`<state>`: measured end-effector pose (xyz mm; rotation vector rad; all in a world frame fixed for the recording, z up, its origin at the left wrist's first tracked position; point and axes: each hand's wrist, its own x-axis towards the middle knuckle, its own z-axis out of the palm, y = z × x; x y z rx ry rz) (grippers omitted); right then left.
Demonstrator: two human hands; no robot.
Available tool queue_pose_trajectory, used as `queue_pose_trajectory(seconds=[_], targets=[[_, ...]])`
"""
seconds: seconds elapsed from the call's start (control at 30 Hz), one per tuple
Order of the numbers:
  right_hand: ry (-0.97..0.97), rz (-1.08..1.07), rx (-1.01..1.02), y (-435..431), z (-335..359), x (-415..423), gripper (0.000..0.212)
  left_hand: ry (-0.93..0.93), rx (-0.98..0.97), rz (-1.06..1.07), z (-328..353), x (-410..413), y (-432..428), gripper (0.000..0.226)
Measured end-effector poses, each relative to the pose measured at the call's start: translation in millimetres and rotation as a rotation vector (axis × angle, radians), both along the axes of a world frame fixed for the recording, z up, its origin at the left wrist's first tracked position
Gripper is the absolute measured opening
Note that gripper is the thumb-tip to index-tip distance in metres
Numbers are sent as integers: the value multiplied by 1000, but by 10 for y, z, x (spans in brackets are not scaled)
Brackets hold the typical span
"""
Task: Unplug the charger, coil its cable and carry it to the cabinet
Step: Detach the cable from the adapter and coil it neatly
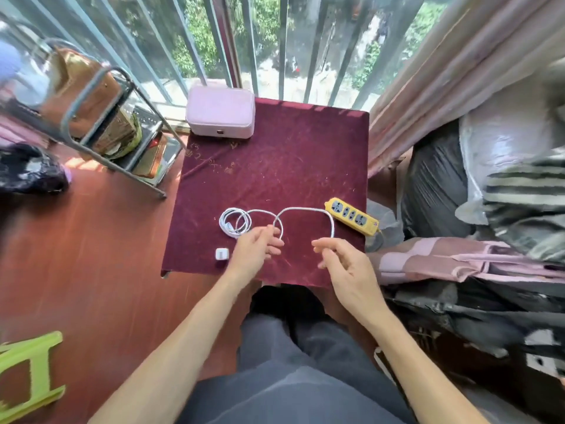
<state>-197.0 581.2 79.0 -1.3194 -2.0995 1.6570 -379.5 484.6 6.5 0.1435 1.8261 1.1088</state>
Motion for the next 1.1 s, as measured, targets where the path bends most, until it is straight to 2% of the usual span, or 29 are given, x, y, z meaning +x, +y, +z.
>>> queue_pose_trajectory(seconds=[0.1,0.2,0.33,0.4,0.47,0.57,0.67,0.8,0.9,0.93,1.0,1.1], targets=[[70,28,36,-22,256,25,29,-292,138,-92,575,279,240,47],[163,60,52,-78,525,69,16,-458,246,-106,1032,470,381,53],[124,93,199,-254,659,172,19,-435,278,-57,1450,578,512,30],[110,122,202,-306,656,240,22,-409,311,-66,1570,601,529,24],[124,163,102,-258,629,341,27,-415,354,-37,1648,607,511,26],[105,32,14,-34,564,514,29,-408,398,-20,1711,554,438,37],[86,-56,174,144,533,408,34,-533,452,-133,1824,521,325,38],[146,102,293,198,729,-10,56,-675,531,-373,2069,524,221,35],[-54,395,265,207,718,-153,43,-652,516,-497,2268,539,193,42],[-85,407,247,215,688,-166,44,-641,520,-510,2314,544,191,45],[-43,290,285,280,764,-216,42,-633,550,-495,2369,553,205,47],[163,118,484,483,1004,-295,25,-657,579,-440,2411,546,244,48]])
